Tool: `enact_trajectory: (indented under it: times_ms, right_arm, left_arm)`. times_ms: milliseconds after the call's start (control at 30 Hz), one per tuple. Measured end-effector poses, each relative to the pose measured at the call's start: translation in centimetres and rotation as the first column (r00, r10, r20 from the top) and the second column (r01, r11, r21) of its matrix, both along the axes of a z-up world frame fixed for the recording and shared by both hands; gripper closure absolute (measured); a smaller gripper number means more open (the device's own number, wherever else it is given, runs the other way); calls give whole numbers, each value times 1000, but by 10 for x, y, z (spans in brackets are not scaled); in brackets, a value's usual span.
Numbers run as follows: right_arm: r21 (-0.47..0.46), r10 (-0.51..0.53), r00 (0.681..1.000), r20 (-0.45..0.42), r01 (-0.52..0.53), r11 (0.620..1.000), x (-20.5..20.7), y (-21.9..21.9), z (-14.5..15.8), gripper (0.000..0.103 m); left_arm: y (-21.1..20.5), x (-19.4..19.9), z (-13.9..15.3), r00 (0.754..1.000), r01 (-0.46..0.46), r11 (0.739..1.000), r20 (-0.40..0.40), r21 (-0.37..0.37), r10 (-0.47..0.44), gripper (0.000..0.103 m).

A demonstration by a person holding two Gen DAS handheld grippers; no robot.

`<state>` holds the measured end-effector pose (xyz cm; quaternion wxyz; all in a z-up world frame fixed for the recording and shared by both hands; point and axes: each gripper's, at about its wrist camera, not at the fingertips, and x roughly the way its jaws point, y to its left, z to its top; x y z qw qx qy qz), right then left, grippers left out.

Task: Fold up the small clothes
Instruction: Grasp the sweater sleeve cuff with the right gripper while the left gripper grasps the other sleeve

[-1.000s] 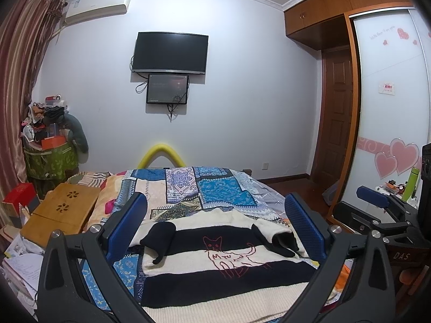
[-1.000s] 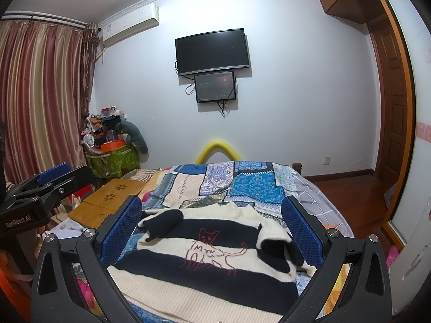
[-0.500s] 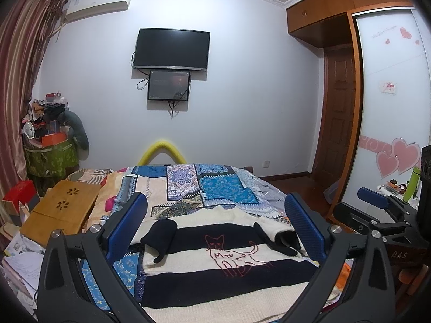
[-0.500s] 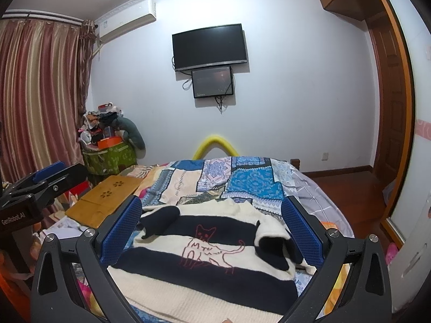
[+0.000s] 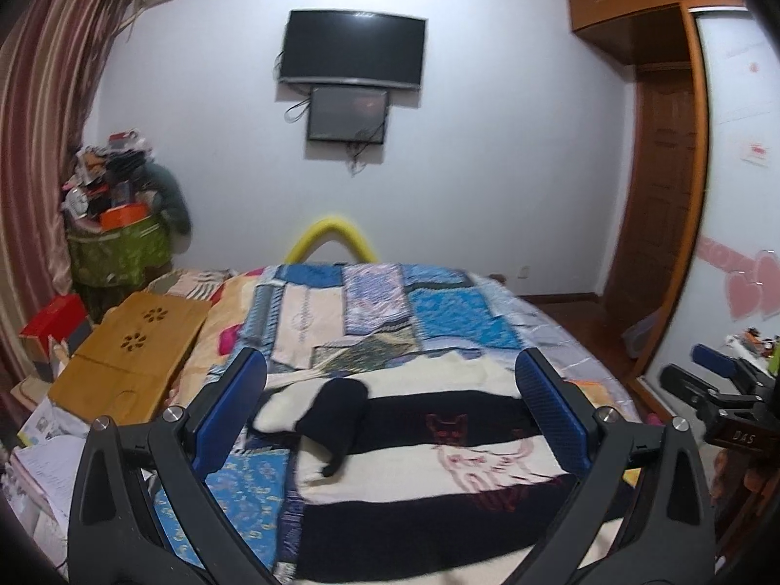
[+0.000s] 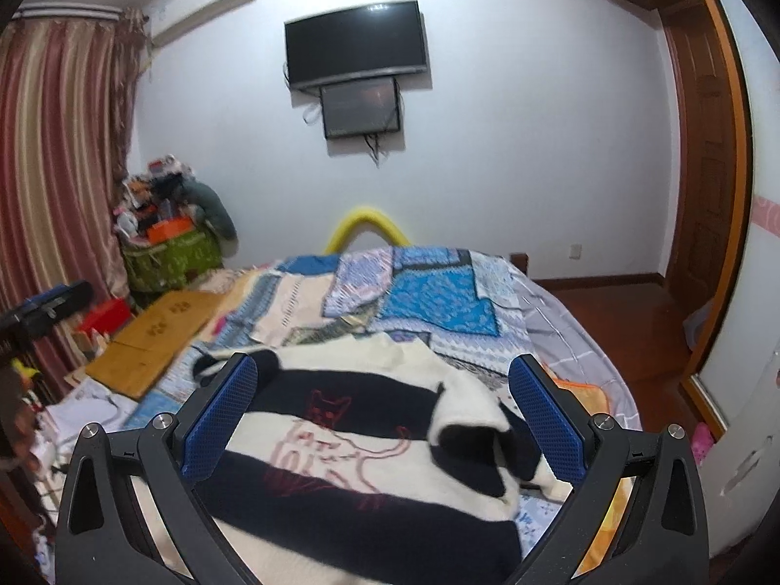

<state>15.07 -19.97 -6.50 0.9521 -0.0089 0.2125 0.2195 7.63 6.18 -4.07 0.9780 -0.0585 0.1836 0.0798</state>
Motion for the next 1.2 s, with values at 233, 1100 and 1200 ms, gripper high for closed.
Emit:
enact_trajectory:
  times_ms: [233,1100,1200]
  right_arm:
    - [-43,-46,991,-127,41,998,48,-15,-33,0]
    - [-133,-26,894,-447,-38,990,144,-11,-121,33]
    - [-149,-38,901,-433,-30,988,146,-11,-121,51]
  left_arm:
    - [54,48,-24,988,-97,995,-116,8,97,0]
    - [209,188,-203,745,-314,949,-629,-38,222,0]
    - [215,206,-210,738,-299,954,-637,-11,223,0]
